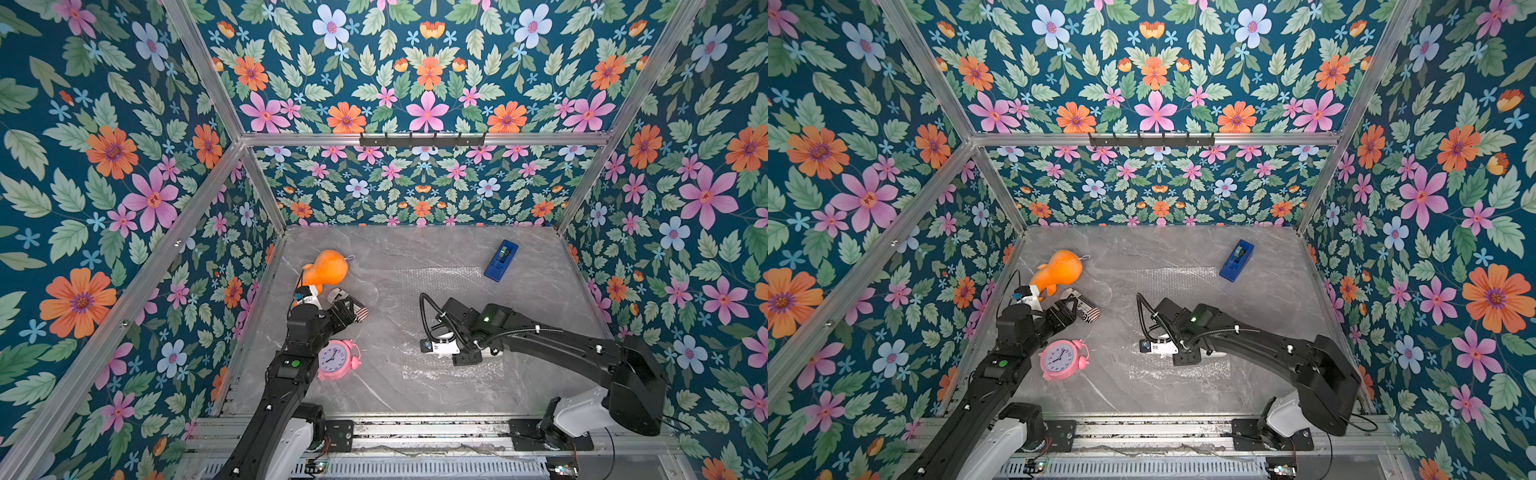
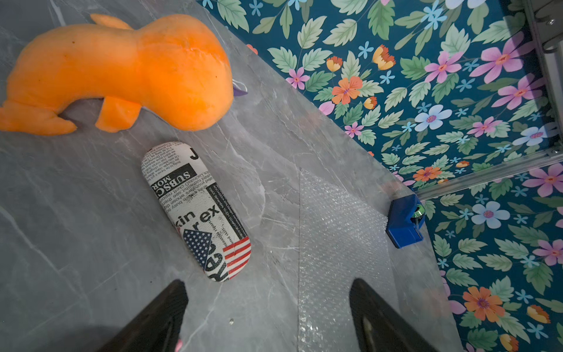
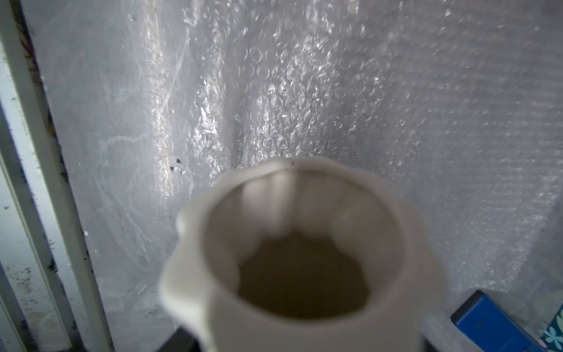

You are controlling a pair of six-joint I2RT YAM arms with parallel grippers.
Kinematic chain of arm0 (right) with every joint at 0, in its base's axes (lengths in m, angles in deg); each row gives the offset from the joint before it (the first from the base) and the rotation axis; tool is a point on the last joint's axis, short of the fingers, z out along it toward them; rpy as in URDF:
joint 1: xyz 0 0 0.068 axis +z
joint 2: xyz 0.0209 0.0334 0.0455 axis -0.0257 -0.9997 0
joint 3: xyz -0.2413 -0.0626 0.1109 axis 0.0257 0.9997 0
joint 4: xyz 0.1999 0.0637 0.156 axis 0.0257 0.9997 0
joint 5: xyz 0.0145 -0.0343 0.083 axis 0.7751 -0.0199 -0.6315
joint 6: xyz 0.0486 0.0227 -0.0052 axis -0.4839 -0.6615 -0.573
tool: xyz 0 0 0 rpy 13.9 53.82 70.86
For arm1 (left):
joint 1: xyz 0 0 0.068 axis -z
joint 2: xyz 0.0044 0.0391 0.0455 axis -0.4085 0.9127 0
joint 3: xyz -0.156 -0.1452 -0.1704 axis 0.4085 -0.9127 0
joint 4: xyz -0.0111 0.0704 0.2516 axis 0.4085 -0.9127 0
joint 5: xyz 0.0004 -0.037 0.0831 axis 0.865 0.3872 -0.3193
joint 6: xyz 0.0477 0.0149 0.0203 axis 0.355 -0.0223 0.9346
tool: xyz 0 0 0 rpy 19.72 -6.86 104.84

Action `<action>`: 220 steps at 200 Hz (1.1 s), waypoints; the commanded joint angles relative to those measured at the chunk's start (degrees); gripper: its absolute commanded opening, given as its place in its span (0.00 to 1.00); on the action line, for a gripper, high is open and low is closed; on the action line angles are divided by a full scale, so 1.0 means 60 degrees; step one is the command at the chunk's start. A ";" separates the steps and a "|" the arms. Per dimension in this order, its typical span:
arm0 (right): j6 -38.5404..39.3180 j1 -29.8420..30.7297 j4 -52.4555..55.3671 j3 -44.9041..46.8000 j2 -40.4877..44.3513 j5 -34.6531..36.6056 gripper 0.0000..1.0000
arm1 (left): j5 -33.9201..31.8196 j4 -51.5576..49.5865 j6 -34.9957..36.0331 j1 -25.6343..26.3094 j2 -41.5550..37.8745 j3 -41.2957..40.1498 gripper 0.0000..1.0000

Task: Wrap vases in bubble wrap
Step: Place the vase in bubble wrap.

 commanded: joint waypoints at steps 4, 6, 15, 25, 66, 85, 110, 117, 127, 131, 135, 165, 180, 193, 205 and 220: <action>0.0269 -0.0088 -0.0362 -0.0174 -0.0603 -0.0012 0.34 | -0.0229 0.0179 0.0162 0.0086 -0.0085 -0.0106 0.86; 0.0290 -0.0110 -0.0418 -0.0179 -0.0644 -0.0049 0.34 | -0.0236 0.0179 0.0154 0.0095 -0.0096 -0.0119 0.87; 0.0411 -0.0167 -0.0568 -0.0237 -0.0825 -0.0191 0.35 | -0.0294 0.0179 0.0133 0.0117 -0.0137 -0.0176 0.86; 0.0551 -0.0223 -0.0729 -0.0304 -0.1019 -0.0292 0.35 | -0.0337 0.0179 0.0132 0.0160 -0.0190 -0.0216 0.87; 0.1034 -0.0362 -0.0881 -0.0790 -0.2038 -0.0562 0.37 | -0.0444 0.0062 0.0270 0.0223 -0.0257 -0.0252 0.87; 0.0997 -0.0346 -0.0683 -0.1205 -0.2413 -0.0686 0.37 | -0.0389 0.0047 0.0308 0.0248 -0.0206 -0.0226 0.87; 0.1110 -0.0283 -0.0461 -0.1397 -0.2691 -0.0818 0.39 | -0.0399 0.0069 0.0335 0.0279 -0.0169 -0.0208 0.87; 0.1143 -0.0260 -0.0335 -0.1419 -0.2748 -0.0814 0.39 | -0.0399 0.0076 0.0337 0.0274 -0.0165 -0.0209 0.87; 0.1138 -0.0245 -0.0266 -0.1426 -0.2807 -0.0766 0.40 | -0.0392 0.0091 0.0337 0.0272 -0.0137 -0.0204 0.87; 0.1124 -0.0247 -0.0240 -0.1426 -0.2825 -0.0769 0.40 | -0.0399 0.0091 0.0337 0.0271 -0.0119 -0.0216 0.87; 0.1118 -0.0247 -0.0221 -0.1406 -0.2822 -0.0759 0.41 | -0.0387 0.0105 0.0337 0.0285 -0.0112 -0.0225 0.87; 0.1168 -0.0212 -0.0185 -0.1274 -0.2835 -0.0665 0.42 | -0.0399 0.0124 0.0352 0.0307 -0.0045 -0.0226 0.87; 0.1206 -0.0144 -0.0211 -0.1280 -0.2921 -0.0670 0.44 | -0.0415 0.0156 0.0352 0.0317 -0.0024 -0.0226 0.87; 0.1198 -0.0113 -0.0175 -0.1363 -0.3032 -0.0694 0.45 | -0.0443 0.0179 0.0352 0.0318 -0.0016 -0.0251 0.87; 0.1181 -0.0114 -0.0184 -0.1436 -0.3110 -0.0733 0.47 | -0.0460 0.0194 0.0352 0.0335 0.0013 -0.0262 0.87; 0.1202 -0.0098 -0.0222 -0.1441 -0.3186 -0.0757 0.51 | -0.0458 0.0194 0.0338 0.0351 0.0042 -0.0270 0.87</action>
